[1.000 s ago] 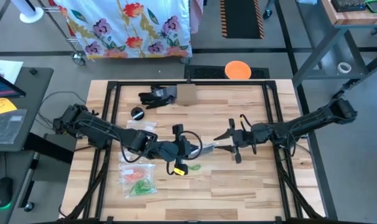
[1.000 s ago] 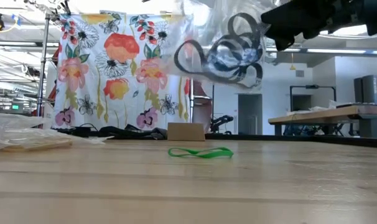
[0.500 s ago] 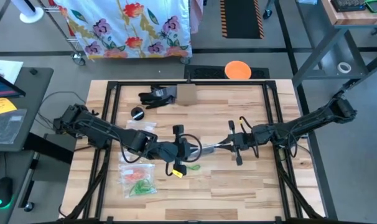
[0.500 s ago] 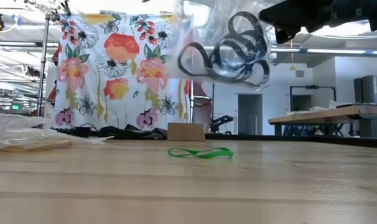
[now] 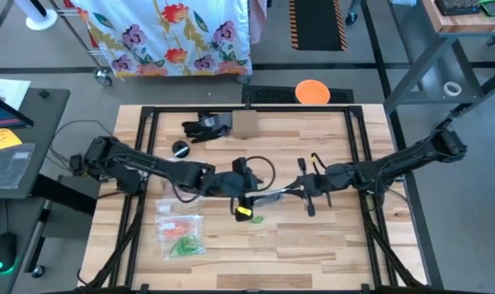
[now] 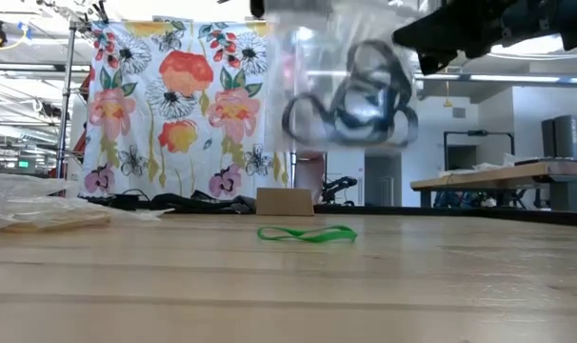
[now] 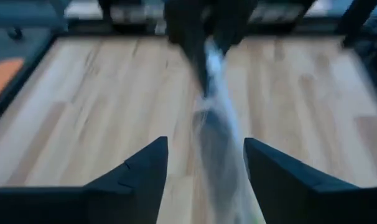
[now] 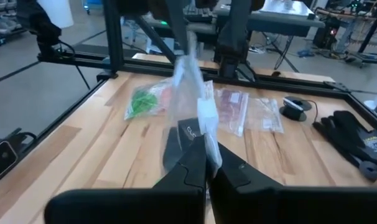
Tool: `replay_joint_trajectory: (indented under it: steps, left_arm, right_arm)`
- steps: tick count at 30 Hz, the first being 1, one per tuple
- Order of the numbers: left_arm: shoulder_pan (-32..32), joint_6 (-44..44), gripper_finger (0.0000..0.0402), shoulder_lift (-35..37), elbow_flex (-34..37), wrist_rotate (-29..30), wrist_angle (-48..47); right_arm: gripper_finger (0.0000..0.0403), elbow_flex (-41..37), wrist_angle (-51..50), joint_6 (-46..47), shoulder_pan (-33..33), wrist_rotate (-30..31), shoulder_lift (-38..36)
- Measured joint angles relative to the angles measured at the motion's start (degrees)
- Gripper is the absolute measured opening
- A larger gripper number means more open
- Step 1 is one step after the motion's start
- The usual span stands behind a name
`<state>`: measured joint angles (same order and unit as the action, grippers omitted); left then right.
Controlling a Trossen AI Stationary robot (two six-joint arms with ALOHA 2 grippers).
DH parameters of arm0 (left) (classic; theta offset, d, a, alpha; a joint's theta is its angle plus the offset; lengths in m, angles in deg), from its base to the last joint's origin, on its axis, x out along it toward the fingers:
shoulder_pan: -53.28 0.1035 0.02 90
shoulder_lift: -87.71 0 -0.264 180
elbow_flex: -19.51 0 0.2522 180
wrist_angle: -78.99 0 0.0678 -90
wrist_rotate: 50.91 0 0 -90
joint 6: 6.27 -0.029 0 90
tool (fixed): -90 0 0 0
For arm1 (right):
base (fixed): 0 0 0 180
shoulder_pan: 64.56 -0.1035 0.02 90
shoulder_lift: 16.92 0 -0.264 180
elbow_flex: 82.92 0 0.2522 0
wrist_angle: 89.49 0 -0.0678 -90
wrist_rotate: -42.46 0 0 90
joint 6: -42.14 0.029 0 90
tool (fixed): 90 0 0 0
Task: Sort rubber bands
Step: Close the transparent zip bag
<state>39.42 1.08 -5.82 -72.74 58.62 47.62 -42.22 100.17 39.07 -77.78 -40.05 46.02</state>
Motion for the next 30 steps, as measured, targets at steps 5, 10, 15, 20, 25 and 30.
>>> replay_joint_trajectory:
  steps: [5, 10, 15, 20, 25, 30]
  left_arm:
    - [1.9, 0.0, 0.0208, -2.3, -0.4, -4.2, 0.8]
    - [1.8, -1.3, 0.0196, -2.3, -0.5, -6.5, 0.3]
    - [2.0, -1.0, 0.0152, -2.2, -0.5, -6.1, -1.4]
    - [2.4, 2.0, 0.0096, -2.2, -0.5, -5.7, -5.4]
    - [2.5, -0.8, 0.0029, -2.2, -0.5, -6.6, -5.6]
    - [2.0, -3.9, 0.0002, -2.2, -0.5, -1.3, -5.5]
  right_arm:
    - [0.0, 3.4, -1.4, 0.0, 0.7, 0.0, 3.9]
    - [0.0, 5.9, -4.7, 0.0, 1.0, 0.0, 6.5]
    - [0.0, 6.4, -4.9, 0.0, 1.0, 0.0, 7.2]
    - [0.0, 6.4, -4.6, 0.0, 1.0, 0.0, 7.0]
    - [0.0, 6.4, -3.7, 0.0, 1.0, 0.0, 7.0]
    - [0.0003, 6.4, -3.8, 1.5, 0.4, 0.1, 7.7]
